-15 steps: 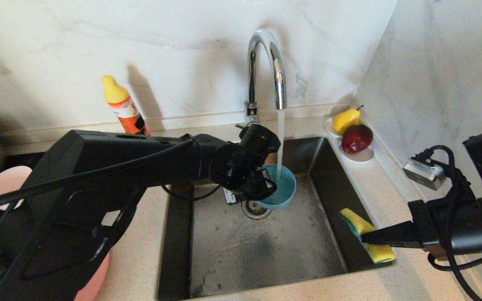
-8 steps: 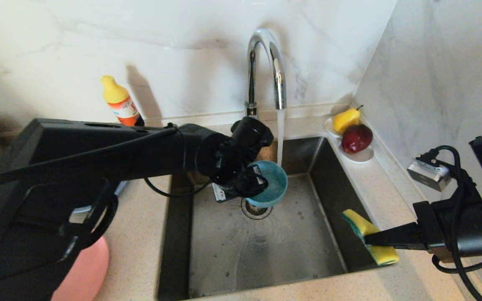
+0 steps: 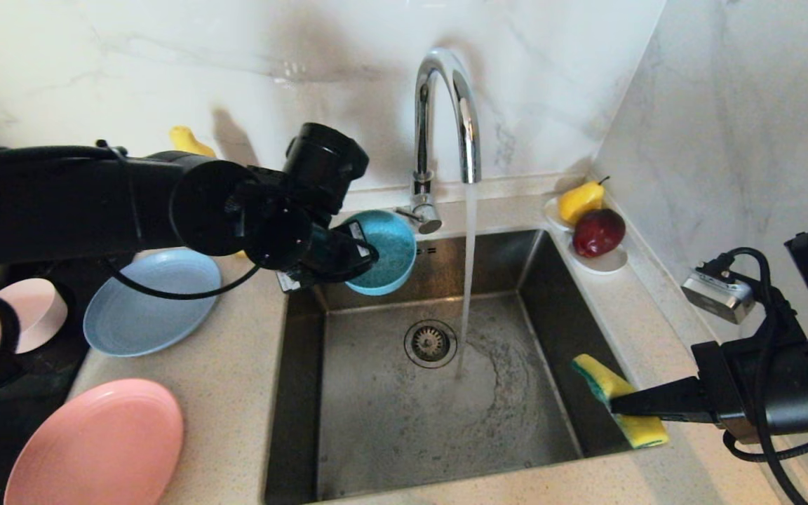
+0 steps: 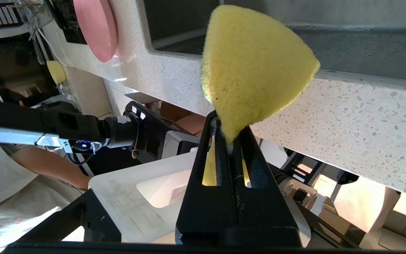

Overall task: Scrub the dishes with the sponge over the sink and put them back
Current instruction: Wash the bowl

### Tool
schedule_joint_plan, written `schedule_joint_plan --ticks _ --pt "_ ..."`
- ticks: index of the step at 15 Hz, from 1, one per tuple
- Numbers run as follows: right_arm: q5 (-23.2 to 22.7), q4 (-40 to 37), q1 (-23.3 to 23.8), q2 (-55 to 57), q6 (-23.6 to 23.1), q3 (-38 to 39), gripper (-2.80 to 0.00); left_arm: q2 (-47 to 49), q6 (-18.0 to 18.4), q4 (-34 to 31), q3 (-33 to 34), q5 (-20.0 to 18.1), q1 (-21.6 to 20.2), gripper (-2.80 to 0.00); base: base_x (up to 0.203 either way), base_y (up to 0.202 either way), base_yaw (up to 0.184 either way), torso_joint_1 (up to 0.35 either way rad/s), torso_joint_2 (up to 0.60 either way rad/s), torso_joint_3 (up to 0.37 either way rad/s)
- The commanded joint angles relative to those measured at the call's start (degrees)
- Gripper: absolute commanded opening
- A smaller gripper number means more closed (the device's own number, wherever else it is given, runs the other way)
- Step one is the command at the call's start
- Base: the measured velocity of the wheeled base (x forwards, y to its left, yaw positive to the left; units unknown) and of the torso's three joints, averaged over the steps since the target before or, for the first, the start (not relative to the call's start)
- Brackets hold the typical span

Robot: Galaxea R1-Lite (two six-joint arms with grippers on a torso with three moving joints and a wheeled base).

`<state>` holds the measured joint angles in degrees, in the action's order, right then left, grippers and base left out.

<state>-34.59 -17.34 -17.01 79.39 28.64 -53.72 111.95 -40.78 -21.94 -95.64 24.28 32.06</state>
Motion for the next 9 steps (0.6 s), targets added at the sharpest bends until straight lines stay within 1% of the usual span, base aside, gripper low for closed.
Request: schedule_joint_plan --ticks 1,3,5,6,8,9 --pt "-0.15 -0.16 -0.04 -0.20 0.19 -0.15 -2.80 -7.61 3.67 7.41 5.50 0.14 -0.53 -2.80 0.000 0.000 0.000 0.000 0.00 0.000" --pt "-0.13 -0.07 -0.04 0.32 0.10 -0.22 -2.80 -11.46 9.17 19.40 10.97 0.09 -0.70 -2.80 0.000 0.000 0.000 0.000 0.00 0.000" --pt "-0.22 0.03 -0.04 0.61 0.02 -0.34 -2.80 -15.05 14.82 29.93 16.58 -0.16 -0.75 -2.80 0.000 0.000 0.000 0.000 0.00 0.000" --pt "-0.22 0.08 -0.04 0.95 0.02 -0.62 -2.80 -16.07 16.99 34.90 19.04 -0.58 -0.76 -2.80 0.000 0.000 0.000 0.000 0.00 0.000" --pt "-0.22 0.02 -0.13 0.26 0.02 -0.77 -2.80 -17.98 20.90 42.60 23.05 -1.53 -0.77 -2.80 0.000 0.000 0.000 0.000 0.00 0.000" --pt "-0.22 0.02 -0.13 0.16 0.02 -0.86 -2.80 -18.82 21.92 45.60 24.65 -2.68 -0.77 -2.80 0.000 0.000 0.000 0.000 0.00 0.000"
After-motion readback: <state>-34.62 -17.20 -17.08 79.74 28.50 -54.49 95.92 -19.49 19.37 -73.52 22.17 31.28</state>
